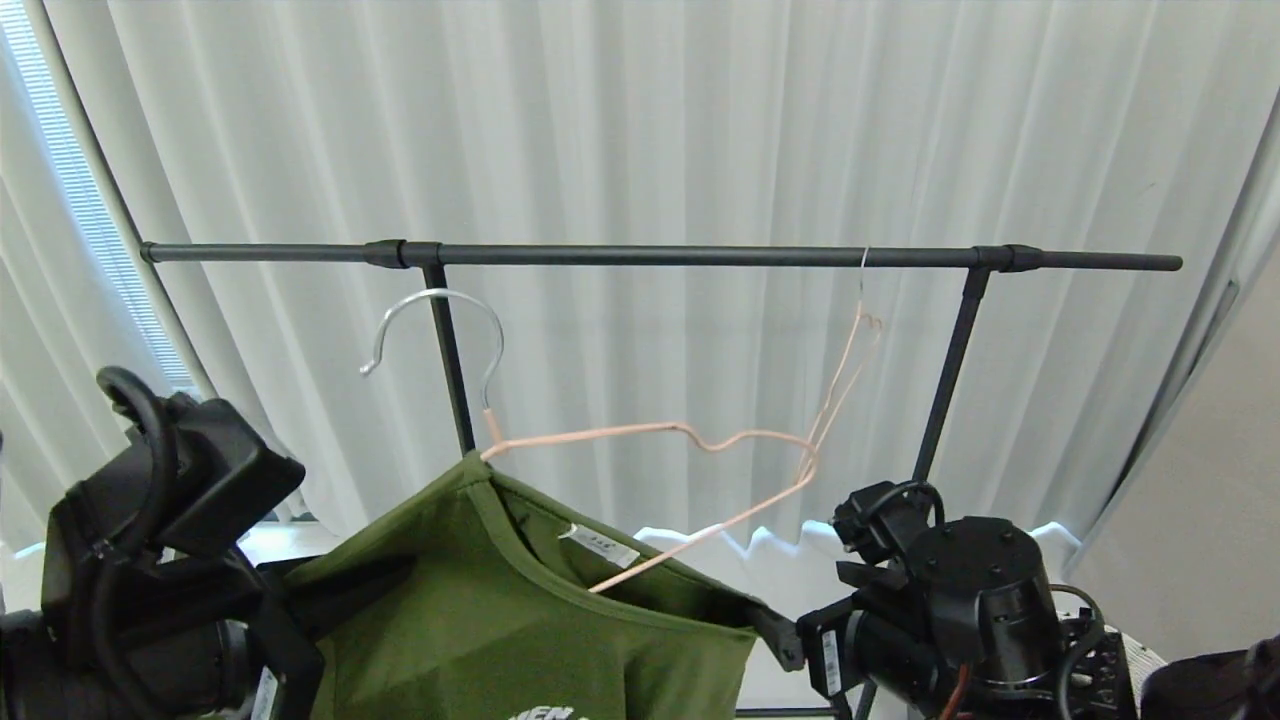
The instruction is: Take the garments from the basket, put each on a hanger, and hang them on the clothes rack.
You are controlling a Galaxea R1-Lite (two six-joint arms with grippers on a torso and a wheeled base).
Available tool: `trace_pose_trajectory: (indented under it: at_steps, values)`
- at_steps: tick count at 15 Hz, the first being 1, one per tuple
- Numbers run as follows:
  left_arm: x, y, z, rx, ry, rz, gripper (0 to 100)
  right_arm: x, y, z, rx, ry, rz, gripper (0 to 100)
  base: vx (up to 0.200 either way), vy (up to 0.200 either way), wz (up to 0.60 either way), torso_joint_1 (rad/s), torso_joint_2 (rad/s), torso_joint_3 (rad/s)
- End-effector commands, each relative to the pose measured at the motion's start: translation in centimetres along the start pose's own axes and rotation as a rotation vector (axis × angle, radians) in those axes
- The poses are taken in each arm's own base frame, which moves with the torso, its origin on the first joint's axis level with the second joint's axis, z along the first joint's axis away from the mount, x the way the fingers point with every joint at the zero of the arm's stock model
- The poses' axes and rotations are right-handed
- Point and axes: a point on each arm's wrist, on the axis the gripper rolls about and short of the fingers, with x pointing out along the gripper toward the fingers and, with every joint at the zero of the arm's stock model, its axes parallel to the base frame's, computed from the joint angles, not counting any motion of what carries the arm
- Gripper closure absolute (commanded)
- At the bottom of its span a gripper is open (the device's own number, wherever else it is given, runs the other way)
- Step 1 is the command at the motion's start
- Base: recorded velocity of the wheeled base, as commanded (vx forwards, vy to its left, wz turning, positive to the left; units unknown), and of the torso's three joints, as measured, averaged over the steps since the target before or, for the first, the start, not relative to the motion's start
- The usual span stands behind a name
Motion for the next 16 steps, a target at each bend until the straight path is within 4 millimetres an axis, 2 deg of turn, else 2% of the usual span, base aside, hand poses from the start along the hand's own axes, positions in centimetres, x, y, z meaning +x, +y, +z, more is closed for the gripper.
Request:
trace_pose_trajectory:
  at_steps: [1, 3, 10, 13, 16]
  values:
    - [-0.6, -0.3, -1.3, 0.029, 0.01, -0.002, 100, -0.7, -1.5, 0.8, 0.02, -0.029, -0.037, 0, 0.0, 0.0, 0.0, 0.0, 0.0, 0.0]
    - [-0.8, -0.7, -3.1, 0.084, 0.044, -0.01, 100, -0.6, -2.3, 1.3, 0.027, -0.044, -0.064, 0, 0.0, 0.0, 0.0, 0.0, 0.0, 0.0]
    - [0.3, -1.2, -6.5, 0.228, 0.208, -0.012, 100, -2.2, -3.3, 3.2, -0.022, -0.1, 0.029, 0, 0.0, 0.0, 0.0, 0.0, 0.0, 0.0]
    - [1.2, -1.1, -6.7, 0.236, 0.272, 0.032, 100, -3.8, -3.2, 4.0, -0.085, -0.131, 0.105, 0, 0.0, 0.0, 0.0, 0.0, 0.0, 0.0]
    - [1.2, -1.1, -6.5, 0.216, 0.261, 0.033, 100, -5.1, -3.2, 4.2, -0.156, -0.119, 0.167, 0, 0.0, 0.0, 0.0, 0.0, 0.0, 0.0]
